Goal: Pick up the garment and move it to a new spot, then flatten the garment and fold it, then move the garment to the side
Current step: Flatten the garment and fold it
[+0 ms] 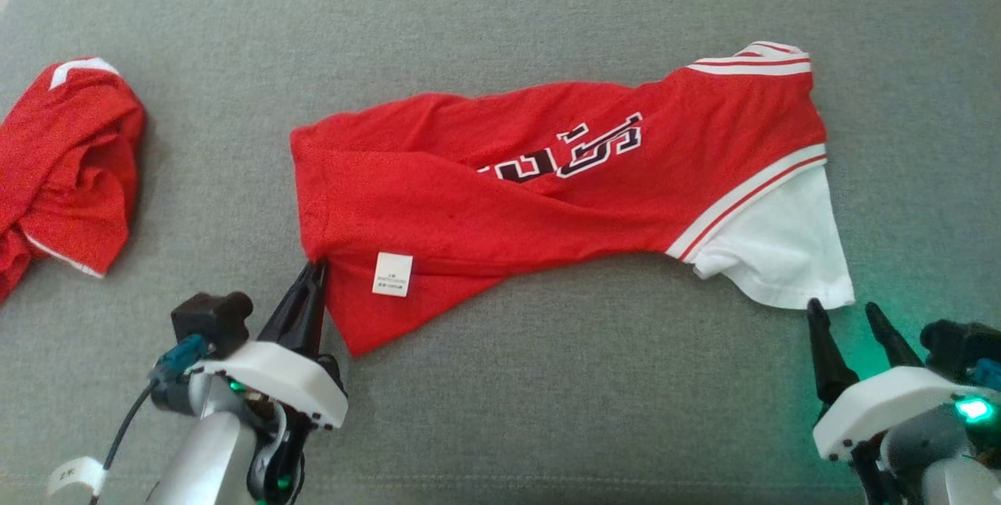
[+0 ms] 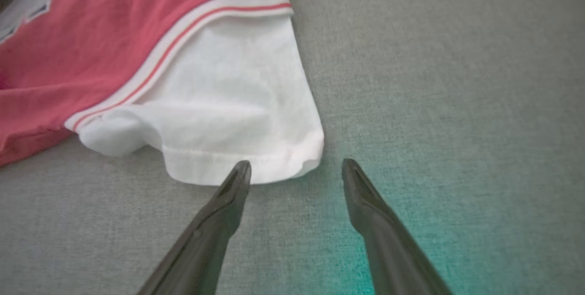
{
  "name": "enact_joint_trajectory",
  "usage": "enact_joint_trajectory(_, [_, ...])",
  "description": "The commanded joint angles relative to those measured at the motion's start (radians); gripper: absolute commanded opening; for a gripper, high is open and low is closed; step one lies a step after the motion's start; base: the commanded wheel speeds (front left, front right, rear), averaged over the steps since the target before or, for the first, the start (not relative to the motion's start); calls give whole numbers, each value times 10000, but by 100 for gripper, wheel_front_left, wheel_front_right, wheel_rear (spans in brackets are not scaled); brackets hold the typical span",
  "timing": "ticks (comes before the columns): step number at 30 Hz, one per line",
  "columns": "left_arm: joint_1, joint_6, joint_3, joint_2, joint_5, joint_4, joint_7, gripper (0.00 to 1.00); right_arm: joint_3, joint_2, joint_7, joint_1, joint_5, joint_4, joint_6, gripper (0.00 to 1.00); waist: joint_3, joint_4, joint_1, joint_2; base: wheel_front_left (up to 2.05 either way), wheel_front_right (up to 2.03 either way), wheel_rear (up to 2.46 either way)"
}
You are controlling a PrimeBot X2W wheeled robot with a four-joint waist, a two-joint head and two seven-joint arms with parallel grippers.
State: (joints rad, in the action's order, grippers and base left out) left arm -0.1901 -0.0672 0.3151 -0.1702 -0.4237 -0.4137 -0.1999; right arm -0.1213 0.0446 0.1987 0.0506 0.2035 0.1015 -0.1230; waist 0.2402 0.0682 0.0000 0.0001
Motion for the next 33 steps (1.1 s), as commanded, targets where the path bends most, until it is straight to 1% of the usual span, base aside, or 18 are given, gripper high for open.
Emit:
enact_joint_trajectory(1, [-338, 101, -246, -218, 90, 419, -136, 0, 43, 57, 58, -443, -6, -21, -77, 100, 102, 92, 0, -1, 0, 0, 0])
enact_joint_trajectory(6, [-314, 162, -217, -270, 123, 682, -185, 0, -58, 57, 43, -840, 203, 698, -77, 100, 199, 113, 0, -1, 0, 0, 0])
enact_joint_trajectory(8, [-283, 110, -195, -275, 42, 723, -128, 0, 48, 57, 121, -997, 503, 1041, -77, 100, 225, 115, 0, -1, 0, 0, 0])
enact_joint_trajectory(9, [-276, 84, -175, -292, 18, 741, -94, 0, 86, 57, 95, -1075, 557, 1164, -77, 45, 232, 119, 0, -1, 0, 0, 0])
enact_joint_trajectory(10, [-271, 63, -174, -300, -17, 768, -93, 0, 92, 57, 60, -1137, 583, 1277, -77, 0, 232, 127, 0, -1, 0, 0, 0])
enact_joint_trajectory(14, [-281, 80, -202, -382, -14, 943, -132, 0, 127, 57, -207, -1275, 745, 1259, -77, 0, 189, 154, 0, -1, 0, 0, 0])
enact_joint_trajectory(18, [-205, 256, -328, -567, 118, 1503, -268, 0, 89, 57, -597, -1332, 809, 479, -77, 0, 51, 118, 0, -1, 0, 0, 0])
enact_joint_trajectory(22, [-106, 519, -510, -851, 342, 2507, -357, 0, 0, 57, -826, -1451, 796, -977, -77, 0, -157, 51, 0, -1, 0, 0, 0])
enact_joint_trajectory(27, [-129, 808, -773, -1303, 576, 4104, -216, 0, -171, 97, -803, -1856, 483, -3188, -77, 0, -458, 22, 0, -1, 0, 0, 0])
enact_joint_trajectory(30, [-314, 918, -952, -1555, 630, 5087, 37, 0, -215, 425, -790, -2355, 378, -4405, -77, 0, -645, 17, 0, -1, 0, 0, 0])
enact_joint_trajectory(33, [-650, 1004, -1124, -1756, 659, 5945, 329, 0, -368, 732, -584, -2931, 300, -5210, -77, 0, -843, 34, 0, -1, 0, 0, 0])
